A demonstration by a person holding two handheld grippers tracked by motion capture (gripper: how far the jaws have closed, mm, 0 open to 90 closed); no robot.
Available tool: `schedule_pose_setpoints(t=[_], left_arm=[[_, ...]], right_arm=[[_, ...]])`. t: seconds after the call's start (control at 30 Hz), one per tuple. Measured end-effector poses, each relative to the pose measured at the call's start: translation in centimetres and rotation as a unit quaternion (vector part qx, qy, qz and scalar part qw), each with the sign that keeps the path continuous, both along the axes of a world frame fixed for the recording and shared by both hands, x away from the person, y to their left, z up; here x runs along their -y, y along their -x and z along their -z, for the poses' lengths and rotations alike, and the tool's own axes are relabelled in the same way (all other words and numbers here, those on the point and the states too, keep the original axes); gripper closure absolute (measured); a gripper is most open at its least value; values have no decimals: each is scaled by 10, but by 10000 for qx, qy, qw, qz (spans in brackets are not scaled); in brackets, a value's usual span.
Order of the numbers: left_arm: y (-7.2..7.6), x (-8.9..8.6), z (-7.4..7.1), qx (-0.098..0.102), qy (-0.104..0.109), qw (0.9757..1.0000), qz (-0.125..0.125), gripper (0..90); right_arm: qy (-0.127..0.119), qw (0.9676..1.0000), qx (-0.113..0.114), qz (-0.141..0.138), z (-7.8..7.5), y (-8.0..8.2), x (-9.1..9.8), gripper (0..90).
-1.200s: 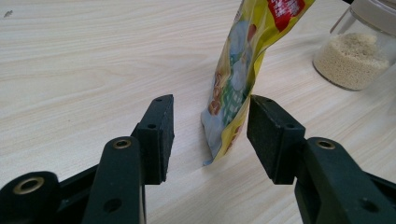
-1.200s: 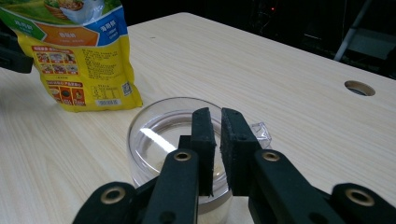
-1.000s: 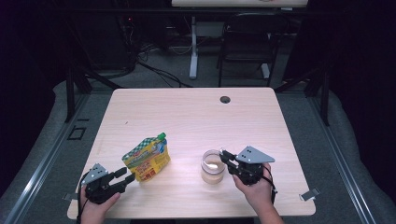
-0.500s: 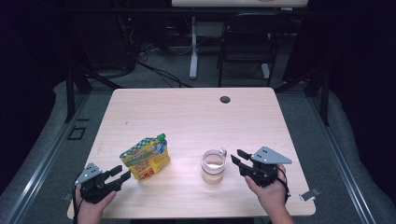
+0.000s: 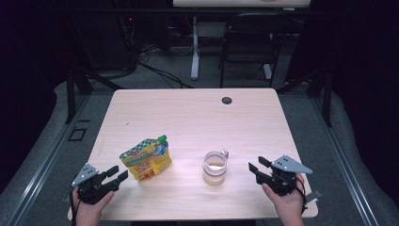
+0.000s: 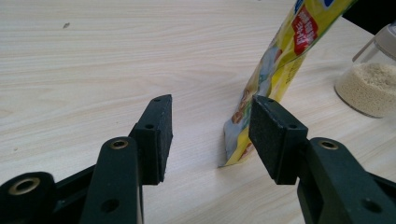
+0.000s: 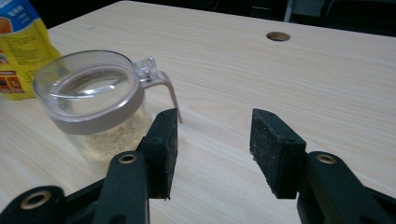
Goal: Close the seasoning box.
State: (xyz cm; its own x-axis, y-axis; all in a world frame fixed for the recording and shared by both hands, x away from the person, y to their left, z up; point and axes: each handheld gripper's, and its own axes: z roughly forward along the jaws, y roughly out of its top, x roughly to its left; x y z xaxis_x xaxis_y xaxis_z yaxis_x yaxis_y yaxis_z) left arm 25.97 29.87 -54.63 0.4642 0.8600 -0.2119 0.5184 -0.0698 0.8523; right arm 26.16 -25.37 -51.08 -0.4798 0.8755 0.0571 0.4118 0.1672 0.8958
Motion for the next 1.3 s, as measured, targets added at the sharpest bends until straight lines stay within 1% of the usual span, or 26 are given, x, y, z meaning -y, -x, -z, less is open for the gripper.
schedule_pose_setpoints(t=[0.07, 0.17, 0.27, 0.43, 0.77, 0.83, 0.93, 1.0, 1.07, 1.17, 1.2, 1.3], left_arm=[[0, -1, 1, 27, 25, 10000, -33, 498], [0, -3, 1, -10, -6, 10000, -46, 497], [-1, -5, 1, -11, 16, 10000, -82, 496], [-2, -6, 2, -50, -8, 9999, -102, 495], [-5, -8, 4, -108, -12, 9998, -181, 490], [-5, -8, 4, -122, -20, 9998, -182, 489], [-6, -8, 5, -132, -11, 9997, -185, 487], [-6, -8, 6, -152, -23, 9997, -191, 484], [-7, -9, 6, -185, -43, 9996, -188, 483], [-7, -9, 7, -187, -37, 9996, -223, 483], [-8, -10, 7, -181, -50, 9995, -236, 483], [-8, -10, 7, -231, -60, 9994, -237, 481]], right_arm=[[-9, 10000, -27, 86, 4, 0, 4, 503], [-20, 9998, -48, 187, 9, 1, 9, 494], [-52, 9996, -65, 273, 13, 0, 12, 482], [-26, 9991, -171, 381, 21, -3, 16, 473], [-35, 9983, -331, 485, 34, -4, 21, 446], [1, 9981, -346, 502, 35, -5, 21, 444], [-28, 9979, -408, 504, 37, -5, 22, 442], [-78, 9979, -403, 510, 38, -6, 21, 441], [-75, 9978, -411, 509, 39, -7, 21, 441], [-91, 9978, -425, 508, 40, -7, 20, 440], [-61, 9977, -442, 509, 40, -7, 20, 440], [-78, 9977, -467, 492, 41, -7, 19, 440]])
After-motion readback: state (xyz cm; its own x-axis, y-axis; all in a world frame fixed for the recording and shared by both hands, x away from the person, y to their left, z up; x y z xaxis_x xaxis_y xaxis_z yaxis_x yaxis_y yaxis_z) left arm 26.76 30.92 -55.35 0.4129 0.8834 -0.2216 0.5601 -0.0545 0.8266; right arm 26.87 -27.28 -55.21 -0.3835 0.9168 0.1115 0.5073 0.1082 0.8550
